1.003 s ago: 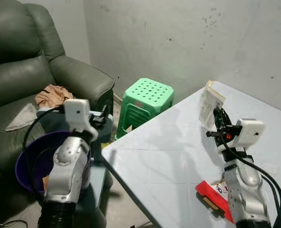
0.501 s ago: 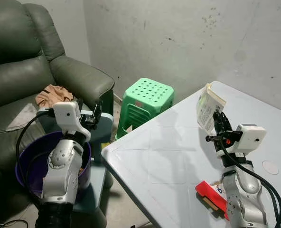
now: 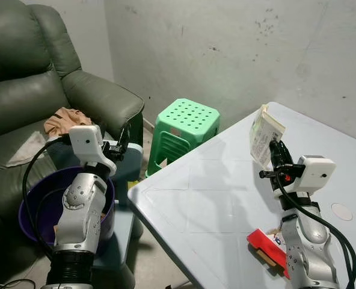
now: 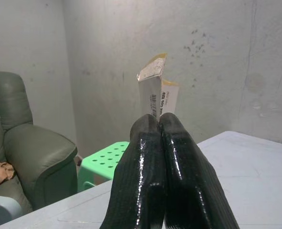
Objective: Picking trash to rubbish bin
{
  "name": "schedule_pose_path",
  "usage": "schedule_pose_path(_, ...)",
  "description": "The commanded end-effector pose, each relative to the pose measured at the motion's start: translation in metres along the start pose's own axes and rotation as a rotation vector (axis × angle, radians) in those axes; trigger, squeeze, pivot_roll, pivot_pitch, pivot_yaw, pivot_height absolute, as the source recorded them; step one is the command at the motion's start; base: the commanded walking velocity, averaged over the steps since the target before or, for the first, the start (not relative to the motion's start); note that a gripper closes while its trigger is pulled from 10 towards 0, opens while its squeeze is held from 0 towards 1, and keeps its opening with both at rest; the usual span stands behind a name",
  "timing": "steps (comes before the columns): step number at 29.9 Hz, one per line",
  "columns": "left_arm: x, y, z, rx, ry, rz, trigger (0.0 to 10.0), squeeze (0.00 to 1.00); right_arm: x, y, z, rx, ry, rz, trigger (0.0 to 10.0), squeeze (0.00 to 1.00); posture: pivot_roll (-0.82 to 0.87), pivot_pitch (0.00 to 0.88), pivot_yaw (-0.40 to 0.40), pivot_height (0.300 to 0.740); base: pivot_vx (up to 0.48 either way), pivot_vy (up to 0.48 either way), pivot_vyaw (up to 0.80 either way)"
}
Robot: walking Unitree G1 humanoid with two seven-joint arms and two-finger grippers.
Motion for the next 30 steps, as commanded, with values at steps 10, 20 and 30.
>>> schedule_pose_path(10, -0.0039, -0.0029, -0.0003, -0.005, 0.029, -0.002, 10.0, 0.00, 0.0006, -0.0019, 0.0028, -0.001, 0.011, 0.007, 10.0, 0.00, 0.05, 0.000, -0.061, 0.740, 0.000, 0.286, 0.00)
schedule_pose_path(20, -0.0045, -0.0027, -0.0016, -0.001, 0.036, 0.000, 10.0, 0.00, 0.0008, 0.0010, 0.0017, 0.011, 0.015, 0.015, 10.0, 0.00, 0.05, 0.000, -0.064, 0.740, 0.000, 0.328, 0.00)
schedule_pose_path(30, -0.0044, -0.0026, -0.0019, 0.002, 0.038, 0.003, 10.0, 0.00, 0.0015, 0.0016, 0.0022, 0.012, 0.014, 0.019, 10.0, 0.00, 0.05, 0.000, -0.064, 0.740, 0.000, 0.363, 0.00)
Point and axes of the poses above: a point about 5 cm out from each wrist's last joint towards the gripper, its own y axis pointing back from the gripper into the wrist, its own z axis along the axis of the wrist's last joint, x = y × z, the point moved 1 cm from there along -y, pointing out of the wrist towards the gripper, and after that the axes turned 8 degrees about y, right-handed, at the moved point
